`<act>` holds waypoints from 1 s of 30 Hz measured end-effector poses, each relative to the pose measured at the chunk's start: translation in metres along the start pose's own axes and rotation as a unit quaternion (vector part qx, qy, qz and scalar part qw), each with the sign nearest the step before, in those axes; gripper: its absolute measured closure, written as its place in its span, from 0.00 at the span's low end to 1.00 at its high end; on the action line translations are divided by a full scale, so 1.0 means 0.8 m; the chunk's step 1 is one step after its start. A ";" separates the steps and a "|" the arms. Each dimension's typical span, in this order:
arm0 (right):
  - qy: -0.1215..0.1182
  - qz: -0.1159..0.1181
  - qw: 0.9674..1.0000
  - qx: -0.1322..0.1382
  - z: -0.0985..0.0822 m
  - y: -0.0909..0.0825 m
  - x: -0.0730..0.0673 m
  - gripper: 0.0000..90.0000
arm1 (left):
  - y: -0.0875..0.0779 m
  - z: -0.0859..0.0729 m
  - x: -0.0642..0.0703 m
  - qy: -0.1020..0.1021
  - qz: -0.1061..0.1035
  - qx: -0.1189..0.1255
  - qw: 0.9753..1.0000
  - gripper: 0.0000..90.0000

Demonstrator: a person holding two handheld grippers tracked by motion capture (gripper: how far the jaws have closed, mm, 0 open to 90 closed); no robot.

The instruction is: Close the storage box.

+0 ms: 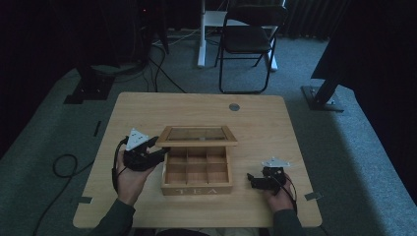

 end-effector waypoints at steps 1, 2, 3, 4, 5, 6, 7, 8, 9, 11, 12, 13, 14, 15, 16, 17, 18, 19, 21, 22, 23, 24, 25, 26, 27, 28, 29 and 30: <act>0.000 0.000 1.000 0.000 0.000 0.000 0.000 0.13 | 0.000 0.000 0.000 0.000 0.000 0.000 1.000 0.52; -0.001 0.000 1.000 0.000 0.000 0.000 0.000 0.13 | 0.000 -0.003 0.001 0.003 0.003 -0.002 1.000 0.52; -0.001 0.000 1.000 0.000 0.000 0.000 0.000 0.13 | 0.000 -0.005 0.002 0.004 0.003 -0.003 1.000 0.51; -0.001 0.000 1.000 0.000 0.000 0.000 0.000 0.13 | 0.000 -0.006 0.002 0.003 0.003 -0.005 1.000 0.50; -0.001 0.000 1.000 0.000 0.000 0.000 0.000 0.13 | 0.000 -0.008 0.002 0.002 0.003 -0.005 1.000 0.50; -0.001 0.000 1.000 0.000 0.000 0.000 0.000 0.13 | 0.000 -0.009 0.002 0.003 0.003 -0.007 1.000 0.49; -0.001 0.000 1.000 0.000 0.000 0.000 0.000 0.13 | 0.000 -0.011 0.001 0.001 0.002 -0.007 1.000 0.49; 0.000 0.000 1.000 0.001 0.000 0.000 0.000 0.13 | 0.000 -0.012 0.001 0.001 0.000 -0.008 1.000 0.49; -0.001 0.000 1.000 0.001 0.000 0.000 0.000 0.13 | 0.000 -0.014 0.002 -0.002 0.000 -0.009 1.000 0.48; -0.001 0.000 1.000 0.001 0.000 0.000 -0.001 0.13 | 0.000 -0.016 0.002 -0.003 0.001 -0.010 1.000 0.47; -0.001 0.000 1.000 0.000 0.000 0.000 -0.001 0.13 | 0.000 -0.018 0.002 -0.004 0.001 -0.011 1.000 0.47; 0.000 0.001 1.000 0.000 0.000 0.000 -0.001 0.13 | 0.000 -0.019 0.002 -0.005 0.001 -0.011 1.000 0.46; 0.000 0.001 1.000 0.000 0.000 0.000 -0.001 0.13 | 0.000 -0.020 0.002 -0.006 0.002 -0.011 1.000 0.46; -0.001 0.000 1.000 0.000 0.000 0.000 -0.001 0.13 | 0.000 -0.021 0.002 -0.006 0.002 -0.011 1.000 0.46; -0.001 0.001 1.000 0.000 0.000 0.000 -0.001 0.13 | 0.000 -0.022 0.002 -0.007 0.002 -0.011 1.000 0.46; -0.001 0.000 1.000 0.000 0.000 0.000 0.000 0.13 | 0.000 -0.023 0.002 -0.007 0.001 -0.011 1.000 0.46; -0.001 0.000 1.000 0.000 0.000 0.000 -0.001 0.13 | 0.000 -0.024 0.002 -0.008 0.001 -0.012 1.000 0.46; -0.001 0.001 1.000 0.000 0.000 0.000 -0.001 0.13 | 0.000 -0.026 0.002 -0.009 0.001 -0.013 1.000 0.46; -0.001 0.001 1.000 0.000 0.000 0.000 -0.001 0.13 | 0.000 -0.028 0.002 -0.009 0.002 -0.014 1.000 0.45; -0.001 0.001 1.000 0.000 0.000 0.000 -0.001 0.13 | 0.000 -0.029 0.002 -0.009 0.001 -0.014 1.000 0.45; -0.001 0.000 1.000 0.000 0.000 0.000 -0.001 0.13 | 0.000 -0.030 0.003 -0.010 0.001 -0.013 1.000 0.45; -0.001 0.000 1.000 0.000 0.000 0.000 -0.001 0.13 | 0.000 -0.032 0.003 -0.010 0.002 -0.015 1.000 0.45; -0.001 0.000 1.000 0.000 0.000 0.000 -0.001 0.13 | 0.000 -0.033 0.003 -0.011 0.002 -0.015 1.000 0.45; 0.000 0.000 1.000 0.001 0.000 0.000 -0.001 0.13 | 0.000 -0.034 0.003 -0.010 0.003 -0.015 1.000 0.45; -0.001 0.000 1.000 0.001 0.000 0.000 -0.001 0.13 | 0.000 -0.035 0.003 -0.010 0.003 -0.015 1.000 0.45; -0.001 0.001 1.000 0.001 0.000 0.000 -0.001 0.13 | 0.000 -0.037 0.003 -0.009 0.004 -0.015 1.000 0.45; -0.002 0.001 1.000 0.001 0.000 0.000 -0.001 0.13 | 0.000 -0.038 0.003 -0.009 0.004 -0.015 1.000 0.45; -0.002 0.001 1.000 0.001 0.000 0.000 -0.001 0.13 | 0.000 -0.039 0.003 -0.009 0.005 -0.016 1.000 0.45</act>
Point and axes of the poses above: each handheld gripper's, and its own axes: y roughly forward along the jaws, z roughly out of its top, x roughly to its right, the point moved 4 cm from there along y, roughly forward along the jaws, and after that the axes turned 14 degrees about -y, right-handed, at the moved point
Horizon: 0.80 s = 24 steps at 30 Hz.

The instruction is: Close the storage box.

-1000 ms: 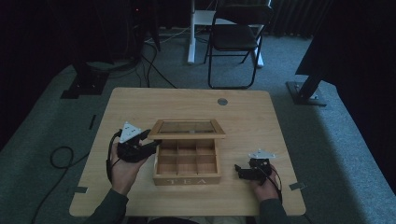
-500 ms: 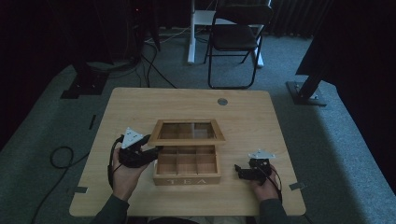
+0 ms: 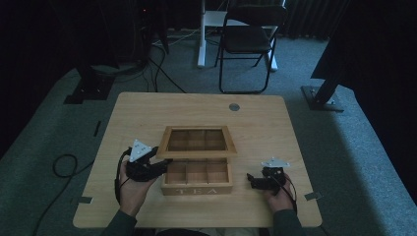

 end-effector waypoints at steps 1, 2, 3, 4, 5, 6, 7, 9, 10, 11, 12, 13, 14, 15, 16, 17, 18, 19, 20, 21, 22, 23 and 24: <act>0.000 0.000 1.000 0.000 0.000 0.000 0.000 0.13 | 0.000 -0.001 0.000 0.000 0.000 0.001 1.000 0.44; 0.000 0.000 1.000 0.000 0.000 0.000 0.000 0.13 | 0.000 -0.003 0.000 -0.001 0.000 -0.001 1.000 0.44; -0.001 0.000 1.000 0.000 0.000 0.000 0.000 0.13 | 0.000 -0.004 0.000 0.000 0.000 0.000 1.000 0.44; -0.001 0.001 1.000 0.000 0.000 0.000 0.000 0.13 | 0.000 -0.005 0.000 0.002 0.001 -0.001 1.000 0.44; -0.001 0.001 1.000 0.000 0.000 0.000 0.000 0.13 | 0.000 -0.006 0.000 0.005 0.002 -0.001 1.000 0.44; -0.003 0.000 1.000 0.001 0.000 0.000 0.000 0.13 | 0.000 -0.007 0.000 0.006 0.002 -0.001 1.000 0.44; -0.003 0.000 1.000 0.001 0.000 0.000 0.000 0.13 | 0.000 -0.008 0.001 0.006 0.002 0.001 1.000 0.43; -0.003 0.001 1.000 0.000 0.000 0.000 0.000 0.13 | 0.000 -0.010 0.000 0.007 0.001 -0.001 1.000 0.43; -0.002 0.001 1.000 0.000 0.000 0.000 0.000 0.13 | 0.000 -0.011 0.000 0.007 0.000 -0.001 1.000 0.43; -0.002 0.001 1.000 0.000 0.000 0.000 0.000 0.13 | 0.000 -0.013 0.000 0.007 -0.001 -0.001 1.000 0.43; -0.001 0.001 1.000 0.000 0.000 0.000 0.000 0.13 | 0.000 -0.014 0.000 0.008 -0.001 -0.001 1.000 0.43; -0.001 0.001 1.000 -0.001 0.000 0.000 0.000 0.13 | 0.000 -0.015 0.000 0.008 -0.001 -0.001 1.000 0.43; -0.001 0.001 1.000 -0.001 0.000 0.000 0.000 0.13 | 0.000 -0.015 0.000 0.008 -0.001 -0.001 1.000 0.42; -0.001 0.001 1.000 -0.001 0.000 0.000 0.000 0.13 | 0.001 -0.019 -0.001 0.013 -0.001 0.000 1.000 0.42; -0.001 0.001 1.000 -0.001 0.000 0.000 0.000 0.13 | 0.002 -0.020 0.000 0.019 0.002 0.000 1.000 0.41; -0.001 0.001 1.000 0.000 0.000 0.000 0.000 0.13 | 0.002 -0.021 0.000 0.021 0.004 -0.001 1.000 0.41; -0.001 0.001 1.000 -0.001 0.000 0.000 0.000 0.13 | 0.003 -0.023 0.000 0.025 0.006 -0.001 1.000 0.40; -0.001 0.001 1.000 -0.001 0.000 0.000 0.000 0.13 | 0.003 -0.023 0.000 0.025 0.006 -0.001 1.000 0.40; -0.001 0.001 1.000 -0.001 0.000 0.000 0.000 0.13 | 0.003 -0.025 0.000 0.026 0.008 -0.002 1.000 0.40; -0.001 0.001 1.000 -0.001 0.000 0.000 0.000 0.13 | 0.004 -0.026 0.000 0.026 0.008 -0.002 1.000 0.40; -0.001 0.001 1.000 -0.001 0.000 0.000 0.000 0.13 | 0.004 -0.027 0.000 0.026 0.007 -0.003 1.000 0.40; -0.001 0.001 1.000 -0.001 0.000 0.000 0.000 0.13 | 0.004 -0.028 0.000 0.025 0.006 -0.004 1.000 0.40; -0.001 0.001 1.000 -0.001 0.000 0.000 0.000 0.13 | 0.004 -0.029 0.000 0.027 0.007 -0.004 1.000 0.40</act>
Point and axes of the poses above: each handheld gripper's, and its own axes: y roughly forward along the jaws, z roughly out of its top, x roughly to its right, the point moved 4 cm from there along y, roughly forward along the jaws, and after that the axes turned 14 degrees about -y, right-handed, at the moved point
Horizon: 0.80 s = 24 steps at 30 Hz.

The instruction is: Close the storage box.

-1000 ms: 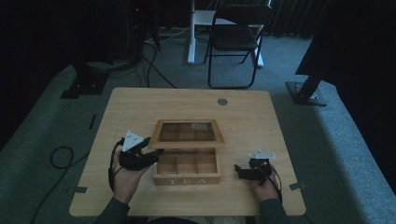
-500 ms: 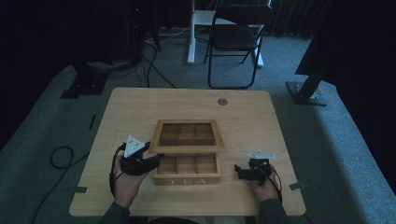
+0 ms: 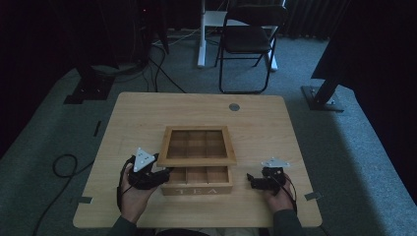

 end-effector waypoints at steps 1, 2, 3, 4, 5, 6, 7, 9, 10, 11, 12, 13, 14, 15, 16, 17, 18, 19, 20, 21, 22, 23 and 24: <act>0.000 0.000 1.000 0.000 0.000 0.000 0.000 0.13 | 0.000 0.000 0.000 0.000 0.000 0.000 1.000 0.40; 0.000 0.000 1.000 0.000 0.000 0.000 0.000 0.13 | 0.000 -0.001 0.000 0.001 0.000 -0.001 1.000 0.40; 0.000 0.000 1.000 0.000 0.000 0.000 0.000 0.13 | 0.000 -0.002 0.000 0.001 0.001 -0.002 1.000 0.40; 0.000 0.000 1.000 0.000 0.000 0.000 0.000 0.13 | 0.001 -0.004 0.000 0.001 0.001 -0.002 1.000 0.40; 0.000 0.000 1.000 0.000 0.000 0.000 0.000 0.13 | 0.001 -0.005 0.000 0.000 0.001 -0.002 1.000 0.40; 0.000 0.000 1.000 0.000 0.000 0.000 0.000 0.13 | 0.001 -0.006 -0.001 0.000 0.000 -0.002 1.000 0.40; 0.000 0.000 1.000 0.000 0.000 0.000 0.000 0.13 | 0.001 -0.006 -0.001 0.000 0.000 -0.002 1.000 0.40; 0.001 0.000 1.000 0.000 0.000 0.000 0.000 0.13 | 0.002 -0.009 -0.001 -0.001 -0.001 -0.004 1.000 0.40; 0.000 0.000 1.000 0.000 0.000 0.000 0.000 0.13 | 0.002 -0.011 -0.001 -0.003 -0.003 -0.006 1.000 0.40; 0.000 0.000 1.000 0.000 0.000 0.000 0.000 0.13 | 0.003 -0.013 0.000 -0.002 -0.003 -0.007 1.000 0.40; -0.001 0.000 1.000 0.000 0.000 0.000 0.000 0.13 | 0.004 -0.014 0.000 -0.002 -0.004 -0.008 1.000 0.40; -0.001 0.000 1.000 0.000 0.000 0.000 0.000 0.13 | 0.004 -0.014 0.000 -0.002 -0.004 -0.008 1.000 0.40; -0.001 0.000 1.000 0.000 0.000 0.000 0.000 0.13 | 0.006 -0.017 0.002 0.004 -0.002 -0.011 1.000 0.40; -0.001 0.000 1.000 0.000 0.000 0.000 0.000 0.13 | 0.006 -0.017 0.002 0.004 -0.002 -0.011 1.000 0.40; -0.001 0.000 1.000 0.000 0.000 0.000 0.000 0.13 | 0.008 -0.020 0.003 0.008 0.002 -0.014 1.000 0.40; -0.001 0.000 1.000 0.000 0.000 0.000 0.000 0.13 | 0.009 -0.022 0.004 0.008 0.001 -0.014 1.000 0.40; -0.001 0.000 1.000 0.000 0.000 0.000 0.000 0.13 | 0.009 -0.023 0.004 0.008 0.002 -0.014 1.000 0.40; -0.001 0.000 1.000 0.000 0.000 0.000 0.000 0.13 | 0.009 -0.023 0.004 0.008 0.002 -0.014 1.000 0.40; 0.000 0.000 1.000 0.000 0.000 0.000 0.000 0.13 | 0.010 -0.024 0.004 0.009 0.004 -0.014 1.000 0.40; -0.001 0.000 1.000 0.000 0.000 0.000 0.000 0.13 | 0.010 -0.025 0.004 0.010 0.005 -0.014 1.000 0.40; -0.001 0.000 1.000 0.000 0.000 0.000 0.000 0.13 | 0.010 -0.025 0.004 0.010 0.005 -0.014 1.000 0.40; -0.001 0.000 1.000 0.000 0.000 0.000 0.000 0.13 | 0.010 -0.025 0.004 0.010 0.005 -0.014 1.000 0.40; -0.001 0.000 1.000 0.000 0.000 0.000 0.000 0.13 | 0.010 -0.026 0.004 0.008 0.005 -0.014 1.000 0.40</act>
Point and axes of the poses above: each handheld gripper's, and its own axes: y roughly forward along the jaws, z roughly out of its top, x roughly to its right, the point moved 4 cm from there along y, roughly forward along the jaws, and after that the axes turned 14 degrees about -y, right-handed, at the moved point
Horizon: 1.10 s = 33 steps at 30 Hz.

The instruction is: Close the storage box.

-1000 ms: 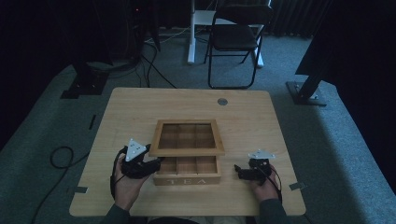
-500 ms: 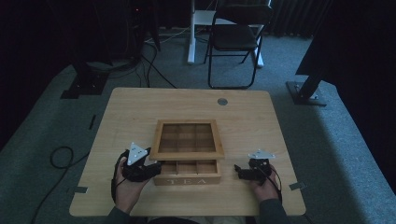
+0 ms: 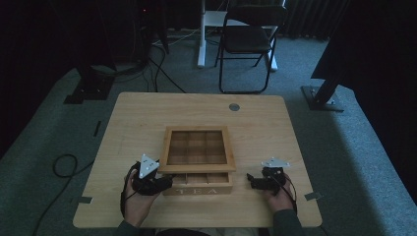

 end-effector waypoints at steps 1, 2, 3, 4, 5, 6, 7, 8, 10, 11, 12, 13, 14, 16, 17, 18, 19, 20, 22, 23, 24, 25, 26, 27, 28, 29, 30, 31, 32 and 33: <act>0.000 0.000 1.000 0.000 0.000 0.000 0.000 0.13 | 0.000 0.000 0.000 0.000 0.000 0.001 1.000 0.40; 0.000 0.000 1.000 0.000 0.000 0.000 0.000 0.13 | 0.000 -0.001 0.000 -0.001 -0.001 0.002 1.000 0.40; 0.000 0.000 1.000 0.000 0.000 0.000 0.000 0.13 | 0.000 -0.001 0.000 -0.001 -0.001 0.002 1.000 0.40; 0.000 0.000 1.000 0.000 0.000 0.000 0.000 0.13 | 0.000 -0.002 0.000 -0.002 -0.003 0.002 1.000 0.40; 0.000 0.000 1.000 0.000 0.000 0.000 0.000 0.13 | -0.001 -0.002 0.000 -0.002 -0.003 0.003 1.000 0.40; 0.000 0.000 1.000 0.000 0.000 0.000 0.000 0.13 | -0.001 -0.003 0.000 -0.002 -0.003 0.004 1.000 0.40; 0.000 0.000 1.000 0.000 0.000 0.000 0.000 0.13 | -0.001 -0.003 0.000 -0.002 -0.003 0.004 1.000 0.40; 0.000 0.000 1.000 0.000 0.000 0.000 0.000 0.13 | -0.002 -0.004 0.000 -0.001 -0.005 0.005 1.000 0.40; 0.000 0.000 1.000 0.000 0.000 0.000 0.000 0.13 | -0.003 -0.005 0.000 0.000 -0.005 0.007 1.000 0.40; 0.000 0.000 1.000 0.000 0.000 0.000 0.000 0.13 | -0.004 -0.005 0.000 0.001 -0.006 0.008 1.000 0.40; 0.000 0.000 1.000 0.000 0.000 0.000 0.000 0.13 | -0.004 -0.005 0.000 0.001 -0.006 0.008 1.000 0.40; 0.000 0.000 1.000 0.000 0.000 0.000 0.000 0.13 | -0.004 -0.006 0.001 0.000 -0.006 0.009 1.000 0.40; 0.000 0.000 1.000 0.000 0.000 0.000 0.000 0.13 | -0.004 -0.006 0.001 0.001 -0.006 0.010 1.000 0.40; 0.000 0.000 1.000 0.000 0.000 0.000 0.000 0.13 | -0.005 -0.007 0.001 0.002 -0.006 0.010 1.000 0.40; 0.000 0.000 1.000 0.000 0.000 0.000 0.000 0.13 | -0.005 -0.008 0.001 0.003 -0.006 0.011 1.000 0.40; 0.000 0.000 1.000 0.000 0.000 0.000 0.000 0.13 | -0.005 -0.009 0.001 0.004 -0.006 0.010 1.000 0.40; 0.000 0.000 1.000 0.000 0.000 0.000 0.000 0.13 | -0.005 -0.009 0.001 0.004 -0.006 0.010 1.000 0.40; 0.000 0.001 1.000 0.000 0.000 0.000 0.000 0.13 | -0.005 -0.011 0.001 0.004 -0.005 0.009 1.000 0.40; -0.002 0.001 1.000 0.000 0.000 0.000 0.000 0.13 | -0.005 -0.013 0.000 0.004 -0.005 0.007 1.000 0.40; -0.002 0.001 1.000 0.000 0.000 0.000 0.000 0.13 | -0.005 -0.013 0.000 0.004 -0.005 0.007 1.000 0.40; -0.002 0.001 1.000 0.000 0.000 0.000 0.000 0.13 | -0.005 -0.014 0.000 0.004 -0.005 0.005 1.000 0.40; -0.002 0.001 1.000 0.000 0.000 0.000 0.000 0.13 | -0.005 -0.014 0.000 0.004 -0.005 0.005 1.000 0.40; -0.002 0.001 1.000 0.000 0.000 0.000 0.000 0.13 | -0.005 -0.015 0.000 0.003 -0.005 0.006 1.000 0.40; -0.002 0.001 1.000 0.000 0.000 0.000 0.000 0.13 | -0.005 -0.016 0.000 0.002 -0.005 0.006 1.000 0.40; -0.002 0.002 1.000 0.000 0.001 0.000 -0.001 0.13 | -0.006 -0.018 0.000 0.003 -0.005 0.006 1.000 0.40; -0.002 0.003 1.000 0.000 0.001 0.000 -0.001 0.13 | -0.006 -0.018 -0.001 0.003 -0.005 0.005 1.000 0.40; -0.002 0.003 1.000 0.000 0.001 0.000 -0.001 0.13 | -0.006 -0.019 -0.001 0.004 -0.005 0.006 1.000 0.40; -0.002 0.003 1.000 0.000 0.001 0.000 -0.001 0.13 | -0.006 -0.019 -0.001 0.004 -0.005 0.006 1.000 0.40; -0.002 0.003 1.000 0.000 0.001 0.000 -0.001 0.13 | -0.006 -0.019 -0.001 0.004 -0.005 0.006 1.000 0.40; -0.002 0.003 1.000 0.000 0.001 0.000 -0.001 0.13 | -0.007 -0.021 -0.001 0.005 -0.004 0.008 1.000 0.40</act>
Point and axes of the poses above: each handheld gripper's, and its own axes: y roughly forward along the jaws, z roughly out of its top, x roughly to its right, the point moved 4 cm from there along y, roughly forward along the jaws, and after that the axes turned 14 degrees about -y, right-handed, at the moved point
